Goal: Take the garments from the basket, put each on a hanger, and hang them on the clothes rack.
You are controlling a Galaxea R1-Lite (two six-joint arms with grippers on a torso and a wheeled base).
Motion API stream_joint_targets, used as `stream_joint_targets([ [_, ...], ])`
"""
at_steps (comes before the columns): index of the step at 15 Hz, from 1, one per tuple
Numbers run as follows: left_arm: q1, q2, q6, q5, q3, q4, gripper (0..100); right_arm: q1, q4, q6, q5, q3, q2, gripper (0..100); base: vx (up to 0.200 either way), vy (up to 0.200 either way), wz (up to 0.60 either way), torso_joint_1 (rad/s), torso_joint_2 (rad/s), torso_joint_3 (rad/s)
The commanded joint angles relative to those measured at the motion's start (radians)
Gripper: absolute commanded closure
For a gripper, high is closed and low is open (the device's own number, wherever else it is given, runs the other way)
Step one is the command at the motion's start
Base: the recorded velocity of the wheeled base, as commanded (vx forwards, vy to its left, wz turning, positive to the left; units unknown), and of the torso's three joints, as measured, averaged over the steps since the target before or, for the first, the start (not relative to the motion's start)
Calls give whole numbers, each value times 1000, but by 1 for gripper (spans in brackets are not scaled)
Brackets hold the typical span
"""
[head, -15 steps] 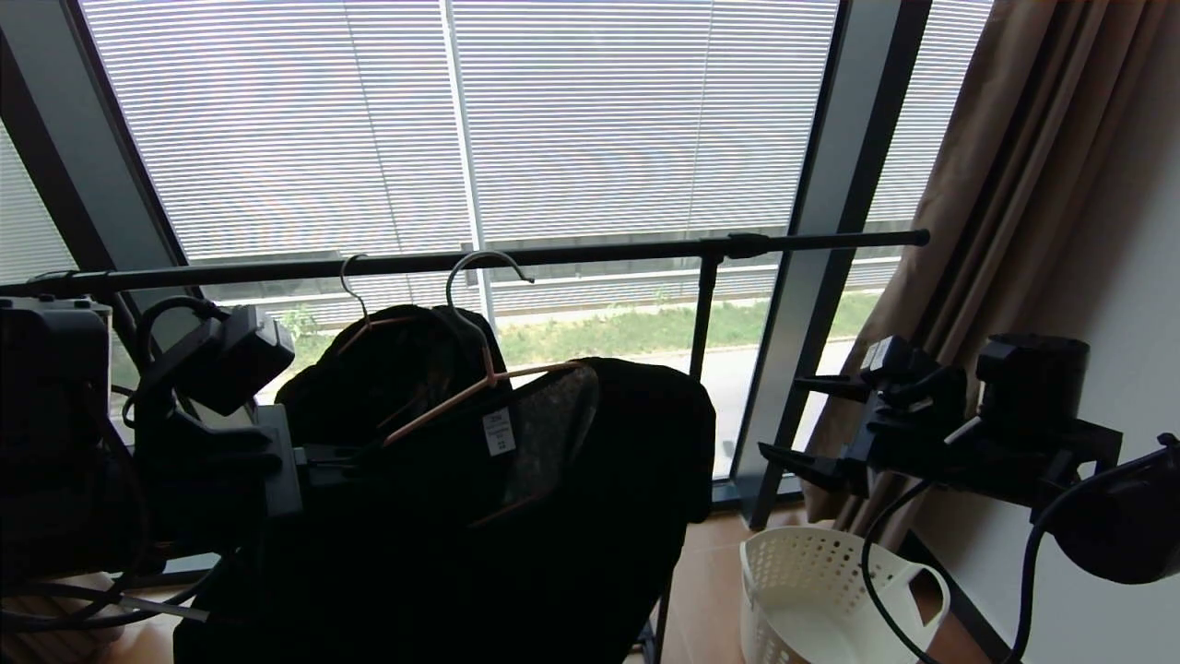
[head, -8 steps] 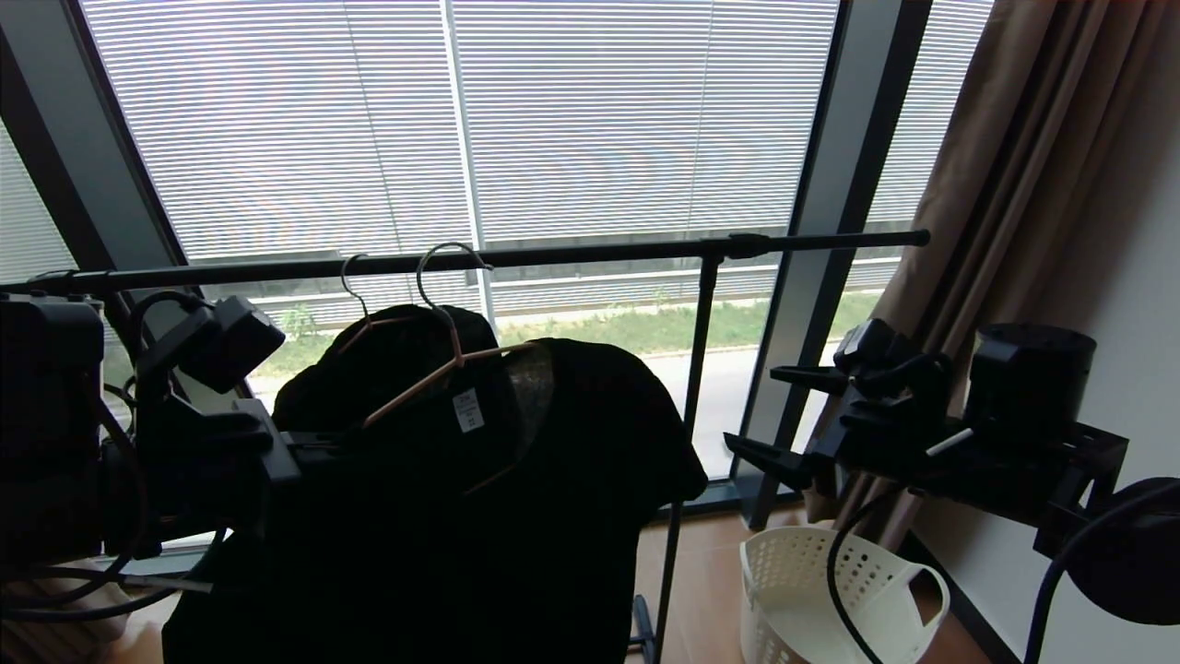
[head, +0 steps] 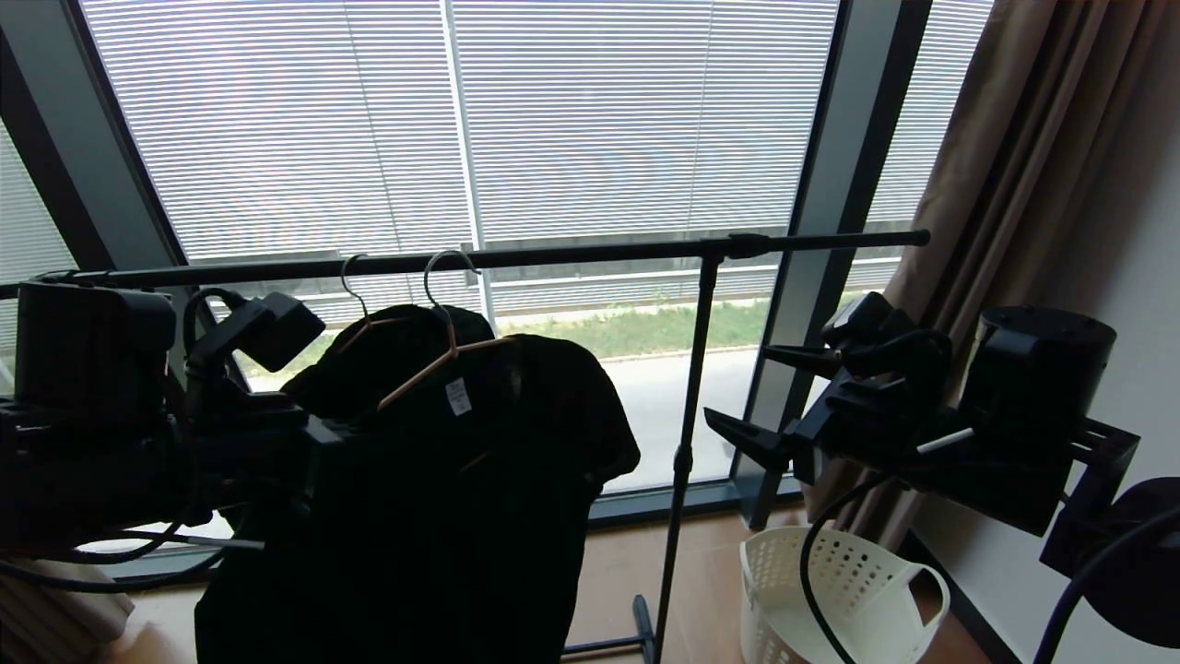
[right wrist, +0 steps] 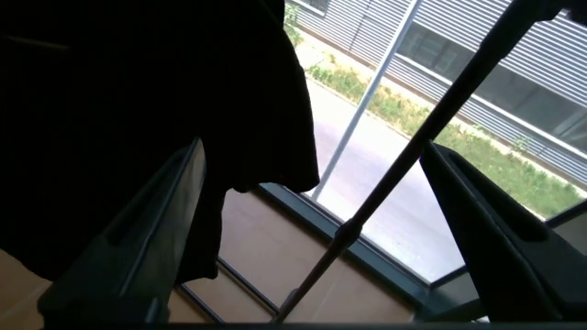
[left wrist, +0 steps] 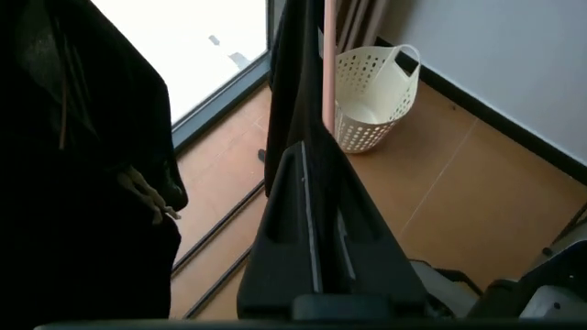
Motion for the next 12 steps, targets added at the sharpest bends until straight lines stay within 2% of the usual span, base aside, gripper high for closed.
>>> stream_joint_targets([
  [1,-27,118,-36,13,-38,-58,100,0,1,-1,-1,-3,1,0,0,0,0,0,0,0],
  [5,-70,246,-82,133,-76,-202,100,0,-1,-1,-1,-3,-2,0,0,0,0,0,0,0],
  [9,-72,313,-103,133,-127,-245,100,0,-1,-1,-1,-3,3,0,0,0,0,0,0,0],
  [12,-72,361,-117,134,-167,-312,100,0,1,-1,-2,-3,4,0,0,0,0,0,0,0],
])
